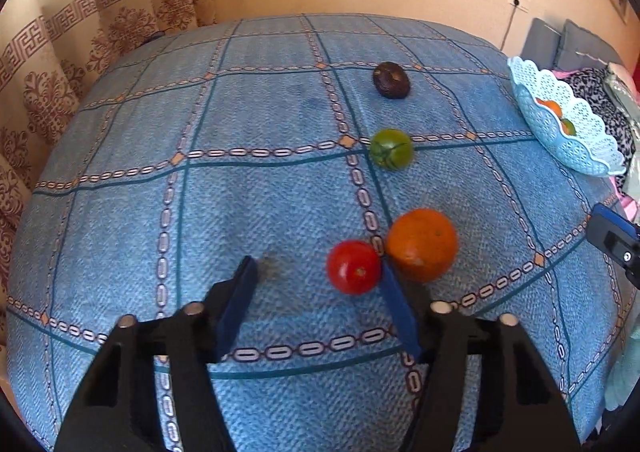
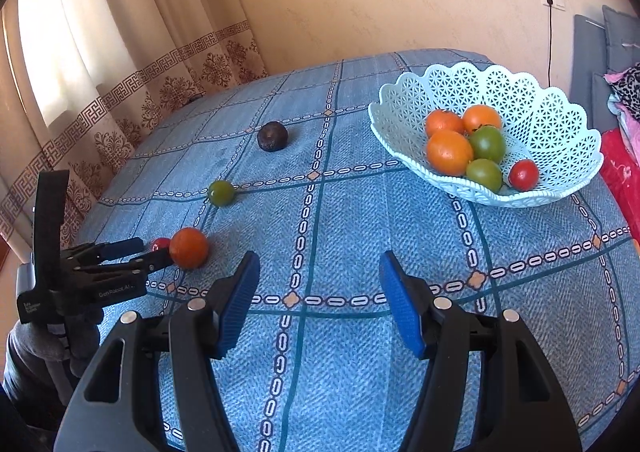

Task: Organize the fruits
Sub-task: 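Grasp the red tomato with the left gripper while the right gripper approaches the orange, then grasp the large orange with the right gripper while the left gripper lifts the red tomato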

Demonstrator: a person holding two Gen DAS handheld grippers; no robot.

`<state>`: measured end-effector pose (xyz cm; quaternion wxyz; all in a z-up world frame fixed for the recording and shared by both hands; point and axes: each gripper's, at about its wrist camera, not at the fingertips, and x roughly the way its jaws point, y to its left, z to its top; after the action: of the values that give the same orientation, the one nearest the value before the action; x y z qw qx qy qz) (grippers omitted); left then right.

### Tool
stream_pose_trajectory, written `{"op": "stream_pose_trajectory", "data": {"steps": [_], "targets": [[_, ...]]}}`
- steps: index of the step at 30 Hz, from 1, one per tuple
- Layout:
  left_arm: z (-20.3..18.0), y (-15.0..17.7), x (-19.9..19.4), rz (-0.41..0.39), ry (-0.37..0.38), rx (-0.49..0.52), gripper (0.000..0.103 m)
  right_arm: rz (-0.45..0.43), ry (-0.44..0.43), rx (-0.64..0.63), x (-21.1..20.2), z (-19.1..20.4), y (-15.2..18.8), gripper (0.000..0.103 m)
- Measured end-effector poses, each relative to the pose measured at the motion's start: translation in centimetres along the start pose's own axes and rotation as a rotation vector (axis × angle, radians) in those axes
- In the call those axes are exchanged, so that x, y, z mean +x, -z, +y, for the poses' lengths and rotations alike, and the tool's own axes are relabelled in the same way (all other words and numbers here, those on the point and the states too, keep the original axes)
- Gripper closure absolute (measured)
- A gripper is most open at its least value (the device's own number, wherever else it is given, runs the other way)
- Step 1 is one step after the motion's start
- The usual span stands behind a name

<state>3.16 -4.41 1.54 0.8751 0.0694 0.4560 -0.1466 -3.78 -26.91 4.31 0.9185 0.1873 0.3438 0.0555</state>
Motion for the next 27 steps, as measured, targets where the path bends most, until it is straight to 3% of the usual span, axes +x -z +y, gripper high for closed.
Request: {"op": "stream_pose_trajectory", "data": {"steps": [11, 15, 27], "targets": [[-0.4, 0.2, -0.2, -0.028, 0.081, 0.017, 0.076, 0.031, -0.003, -0.032, 1.3, 2.0, -0.1, 0.039], [0.2, 0.4, -0.7, -0.039, 0.087, 0.004, 0.076, 0.052, -0.022, -0.044, 2.1, 3.1, -0.1, 0.039], [2.9, 0.4, -3.9, -0.130, 0.007, -0.018, 0.077, 0.168, -0.114, -0.143, 6.0, 8.0, -0.4, 0.039]]}}
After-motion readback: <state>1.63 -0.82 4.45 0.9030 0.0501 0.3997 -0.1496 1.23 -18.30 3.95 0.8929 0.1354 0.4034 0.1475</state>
